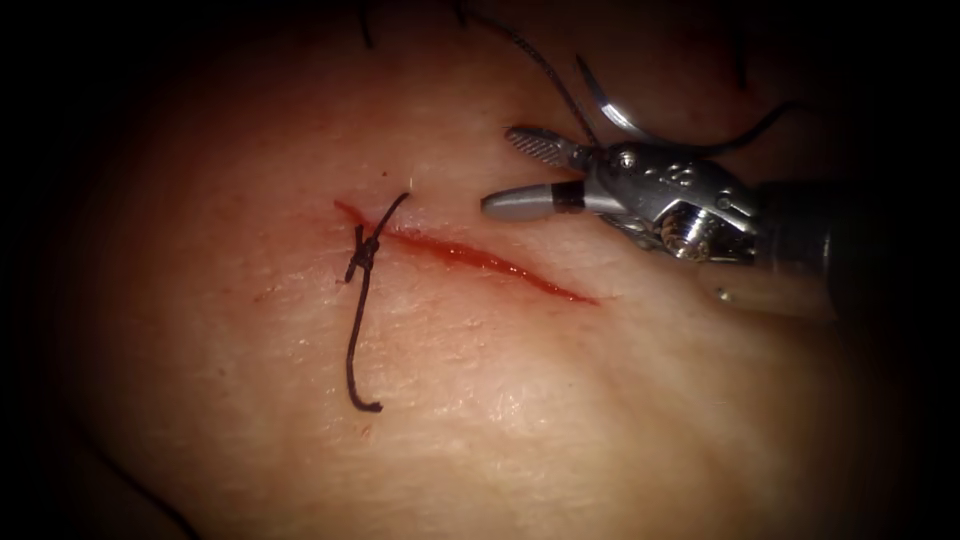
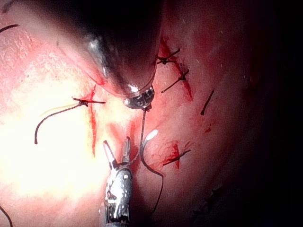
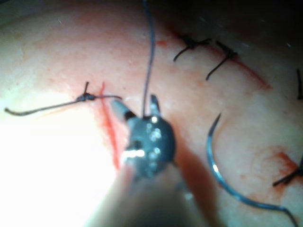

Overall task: Wound Closure
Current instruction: Use the left gripper to hold the other end of the thread

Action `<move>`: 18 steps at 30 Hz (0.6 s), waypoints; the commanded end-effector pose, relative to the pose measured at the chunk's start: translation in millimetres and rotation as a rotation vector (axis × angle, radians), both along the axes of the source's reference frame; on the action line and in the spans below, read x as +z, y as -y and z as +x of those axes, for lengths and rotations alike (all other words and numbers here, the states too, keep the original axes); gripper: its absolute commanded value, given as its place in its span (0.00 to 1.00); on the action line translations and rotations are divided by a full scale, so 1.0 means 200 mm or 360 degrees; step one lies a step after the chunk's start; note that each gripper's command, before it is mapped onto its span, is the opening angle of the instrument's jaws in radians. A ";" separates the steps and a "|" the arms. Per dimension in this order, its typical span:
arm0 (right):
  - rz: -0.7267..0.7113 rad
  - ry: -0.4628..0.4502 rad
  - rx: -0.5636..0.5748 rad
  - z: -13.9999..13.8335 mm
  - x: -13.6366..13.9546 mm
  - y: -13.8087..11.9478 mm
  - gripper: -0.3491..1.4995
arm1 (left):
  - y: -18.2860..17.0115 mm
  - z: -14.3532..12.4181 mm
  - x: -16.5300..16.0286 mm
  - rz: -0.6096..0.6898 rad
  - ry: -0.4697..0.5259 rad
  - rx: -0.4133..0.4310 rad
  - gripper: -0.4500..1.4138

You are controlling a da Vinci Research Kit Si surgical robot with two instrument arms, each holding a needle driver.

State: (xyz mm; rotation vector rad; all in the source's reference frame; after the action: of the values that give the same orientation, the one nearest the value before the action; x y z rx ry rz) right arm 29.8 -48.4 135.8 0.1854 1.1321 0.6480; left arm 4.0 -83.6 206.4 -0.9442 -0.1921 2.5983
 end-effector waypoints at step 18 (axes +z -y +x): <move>-0.0019 0.0088 0.0115 -0.035 -0.003 -0.005 0.77 | 0.024 -0.007 0.072 0.0056 0.0028 -0.0138 0.00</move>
State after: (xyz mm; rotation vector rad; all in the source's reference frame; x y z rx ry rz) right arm 22.2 -47.4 134.6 0.1154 1.0908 0.7079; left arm 3.3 -87.8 220.8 -0.9372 -0.1961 2.5034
